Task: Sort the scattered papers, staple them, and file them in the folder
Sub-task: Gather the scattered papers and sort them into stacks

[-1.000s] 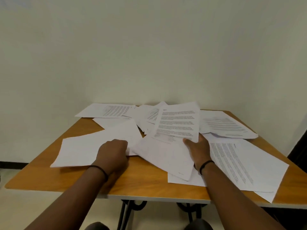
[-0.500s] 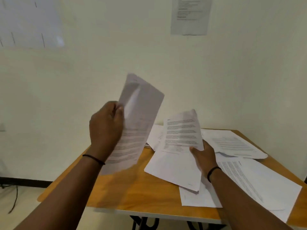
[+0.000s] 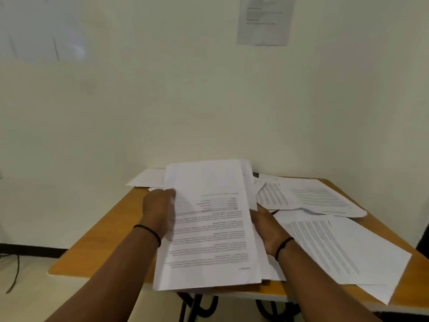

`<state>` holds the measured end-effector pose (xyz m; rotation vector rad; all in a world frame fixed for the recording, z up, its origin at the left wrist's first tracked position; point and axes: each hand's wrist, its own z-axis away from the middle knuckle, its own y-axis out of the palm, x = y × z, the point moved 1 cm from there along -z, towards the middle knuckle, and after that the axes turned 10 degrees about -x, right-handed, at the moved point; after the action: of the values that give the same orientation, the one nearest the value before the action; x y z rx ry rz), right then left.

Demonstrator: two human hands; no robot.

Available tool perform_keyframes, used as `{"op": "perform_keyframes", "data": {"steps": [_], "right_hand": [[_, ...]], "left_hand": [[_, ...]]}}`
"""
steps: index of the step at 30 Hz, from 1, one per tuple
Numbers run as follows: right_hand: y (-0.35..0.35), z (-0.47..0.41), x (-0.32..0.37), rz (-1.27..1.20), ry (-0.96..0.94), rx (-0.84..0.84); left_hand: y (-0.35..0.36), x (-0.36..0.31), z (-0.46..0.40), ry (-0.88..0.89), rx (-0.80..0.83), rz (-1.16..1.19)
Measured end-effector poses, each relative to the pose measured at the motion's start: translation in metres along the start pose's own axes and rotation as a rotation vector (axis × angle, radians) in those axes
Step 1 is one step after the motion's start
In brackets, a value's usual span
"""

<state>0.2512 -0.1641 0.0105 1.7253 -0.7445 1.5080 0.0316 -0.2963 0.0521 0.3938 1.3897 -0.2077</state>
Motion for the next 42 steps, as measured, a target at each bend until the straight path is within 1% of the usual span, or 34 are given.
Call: {"op": "perform_keyframes", "data": {"steps": [1,3,6,8,11,12,14,16,19,21,23,25,28,30,33,36,37,38,39,40,42], "right_hand": [[0.000,0.001,-0.005,0.019,0.033,-0.019],[0.004,0.003,-0.011,0.078,0.097,-0.071],[0.001,-0.005,-0.022,-0.011,0.202,-0.132],[0.002,-0.013,-0.022,0.018,0.125,-0.194],[0.002,-0.030,-0.026,0.380,-0.045,-0.364],[0.003,-0.035,-0.030,0.506,-0.084,-0.412],[0.006,-0.038,-0.034,0.678,-0.146,-0.506],[0.006,-0.040,-0.039,0.753,-0.187,-0.556],[0.002,-0.046,-0.044,0.842,-0.231,-0.591],[-0.002,-0.046,-0.044,0.876,-0.270,-0.629],[-0.002,-0.046,-0.035,0.827,-0.296,-0.688],[-0.002,-0.046,-0.025,0.656,-0.231,-0.787],[-0.005,-0.053,-0.025,0.223,-0.024,-0.971],[0.001,-0.054,-0.026,-0.041,0.043,-1.033],[0.021,-0.044,-0.024,-0.194,0.048,-1.089],[0.032,-0.035,-0.016,-0.295,-0.002,-1.171],[0.034,-0.036,-0.016,-0.329,0.006,-1.181],[0.036,-0.037,-0.018,-0.354,0.050,-1.173],[0.042,-0.037,-0.022,-0.363,0.121,-1.129],[0.051,-0.033,-0.027,-0.332,0.198,-1.022],[0.074,-0.018,-0.034,-0.146,0.343,-0.661]], "left_hand": [[0.001,0.012,-0.004,-0.062,0.025,0.023],[0.002,0.030,-0.008,-0.122,0.079,0.026],[0.009,0.054,-0.011,-0.096,0.096,0.068],[0.013,0.064,-0.014,-0.066,0.108,0.068],[0.011,0.066,-0.021,-0.050,0.139,0.050],[0.009,0.070,-0.027,-0.064,0.171,0.041],[0.004,0.074,-0.036,-0.119,0.229,0.007],[0.002,0.076,-0.039,-0.145,0.256,-0.023],[0.003,0.084,-0.046,-0.139,0.274,-0.052],[0.002,0.086,-0.045,-0.153,0.292,-0.029],[-0.001,0.090,-0.048,-0.160,0.322,0.001],[-0.003,0.089,-0.048,-0.166,0.331,0.019],[-0.006,0.086,-0.044,-0.167,0.318,0.031],[-0.009,0.086,-0.042,-0.193,0.296,0.066],[-0.011,0.084,-0.040,-0.221,0.263,0.126],[-0.010,0.081,-0.034,-0.205,0.278,0.123],[-0.011,0.081,-0.034,-0.194,0.287,0.112],[-0.011,0.082,-0.033,-0.186,0.298,0.095],[-0.012,0.082,-0.034,-0.183,0.306,0.089],[-0.012,0.082,-0.035,-0.184,0.313,0.089],[-0.015,0.078,-0.035,-0.210,0.337,0.101]]}}
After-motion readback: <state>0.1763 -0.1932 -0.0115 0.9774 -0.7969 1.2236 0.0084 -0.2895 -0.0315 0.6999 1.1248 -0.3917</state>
